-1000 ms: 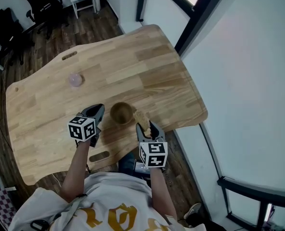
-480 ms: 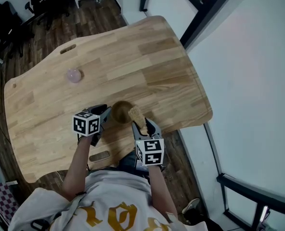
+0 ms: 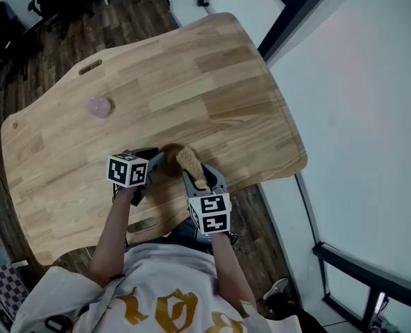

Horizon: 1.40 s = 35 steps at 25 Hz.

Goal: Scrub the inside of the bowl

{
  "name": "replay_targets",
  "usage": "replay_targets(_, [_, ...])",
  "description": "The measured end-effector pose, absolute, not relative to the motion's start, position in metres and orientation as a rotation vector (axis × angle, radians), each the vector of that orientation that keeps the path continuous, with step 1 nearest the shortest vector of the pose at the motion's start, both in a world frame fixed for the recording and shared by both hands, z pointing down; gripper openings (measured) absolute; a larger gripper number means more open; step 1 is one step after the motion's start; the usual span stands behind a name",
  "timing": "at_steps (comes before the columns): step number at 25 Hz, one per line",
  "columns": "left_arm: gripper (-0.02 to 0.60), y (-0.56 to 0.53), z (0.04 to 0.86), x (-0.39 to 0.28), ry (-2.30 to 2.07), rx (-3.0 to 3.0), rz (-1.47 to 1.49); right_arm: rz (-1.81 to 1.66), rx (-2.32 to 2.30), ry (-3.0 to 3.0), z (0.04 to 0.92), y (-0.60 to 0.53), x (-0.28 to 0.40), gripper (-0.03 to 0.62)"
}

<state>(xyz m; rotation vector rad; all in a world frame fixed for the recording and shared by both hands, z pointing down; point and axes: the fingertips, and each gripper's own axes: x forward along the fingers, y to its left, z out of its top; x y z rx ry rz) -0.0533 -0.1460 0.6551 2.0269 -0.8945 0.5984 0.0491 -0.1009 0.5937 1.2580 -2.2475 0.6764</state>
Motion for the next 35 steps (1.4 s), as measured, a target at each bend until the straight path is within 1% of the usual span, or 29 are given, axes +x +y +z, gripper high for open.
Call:
replay_targets(5, [0.091,-0.144,0.663,-0.049,-0.866,2.004,0.624,0.679,1.238,-2.242,0.596,-0.102,0.047,0.184])
replay_targets(12, [0.089,-0.147,0.665,-0.049,-0.876,1.975,0.587,0.68,1.214,-2.241,0.598,-0.102,0.043,0.184])
replay_targets(13, [0.082,-0.147,0.665,-0.049,-0.879,1.973,0.583,0.679,1.209,-2.243,0.599,-0.102,0.042,0.184])
replay_targets(15, [0.031,-0.147,0.665,-0.05,-0.891,1.969,0.585,0.676,1.197,-2.246,0.599,-0.102,0.04,0.184])
replay_targets(24, [0.026,-0.146,0.657,-0.051,-0.929,1.969,0.569,0.677,1.145,-2.241,0.602,-0.096,0.037,0.184])
replay_targets(29, [0.026,-0.147,0.637,-0.048,-0.971,2.027,0.565,0.68,1.142,-2.229,0.596,-0.095,0.039,0.184])
replay_targets(35, [0.026,-0.143,0.601,-0.048,-1.069,2.167,0.645,0.701,1.168,-2.197,0.59,-0.088,0.039,0.184])
